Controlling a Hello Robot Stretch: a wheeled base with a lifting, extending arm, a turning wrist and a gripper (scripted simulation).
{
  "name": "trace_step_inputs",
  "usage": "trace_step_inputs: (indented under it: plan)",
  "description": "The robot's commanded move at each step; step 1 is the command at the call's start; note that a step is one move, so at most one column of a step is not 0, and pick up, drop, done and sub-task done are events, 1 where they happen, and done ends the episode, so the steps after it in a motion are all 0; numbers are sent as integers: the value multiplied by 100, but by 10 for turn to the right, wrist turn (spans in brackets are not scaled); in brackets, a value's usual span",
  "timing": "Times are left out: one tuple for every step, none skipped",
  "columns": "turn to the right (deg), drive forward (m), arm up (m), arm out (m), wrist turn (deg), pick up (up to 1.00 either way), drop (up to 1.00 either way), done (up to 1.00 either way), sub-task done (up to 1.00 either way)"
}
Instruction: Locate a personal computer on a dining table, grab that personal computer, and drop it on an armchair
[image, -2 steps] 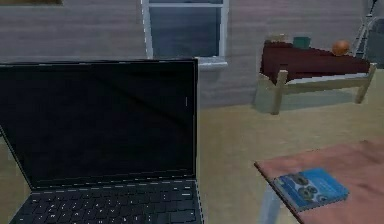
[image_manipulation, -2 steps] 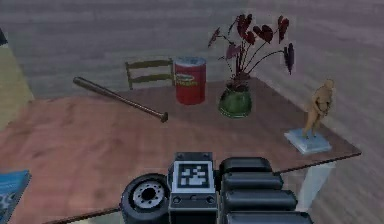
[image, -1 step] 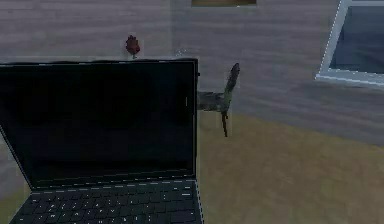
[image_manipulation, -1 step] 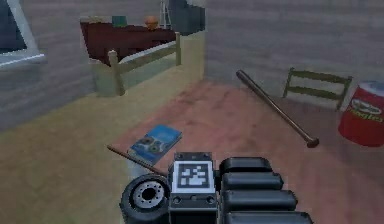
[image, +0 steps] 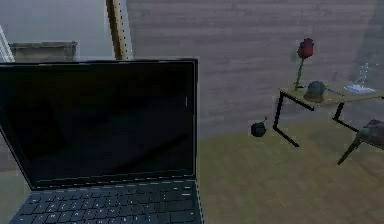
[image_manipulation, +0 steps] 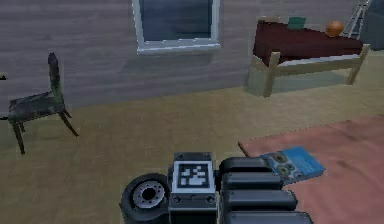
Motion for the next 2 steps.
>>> trace_step_inputs:
  plan:
    - [-150, 0, 0, 0, 0, 0, 0, 0, 0]
    - [0, 10, 0, 0, 0, 0, 0, 0, 0]
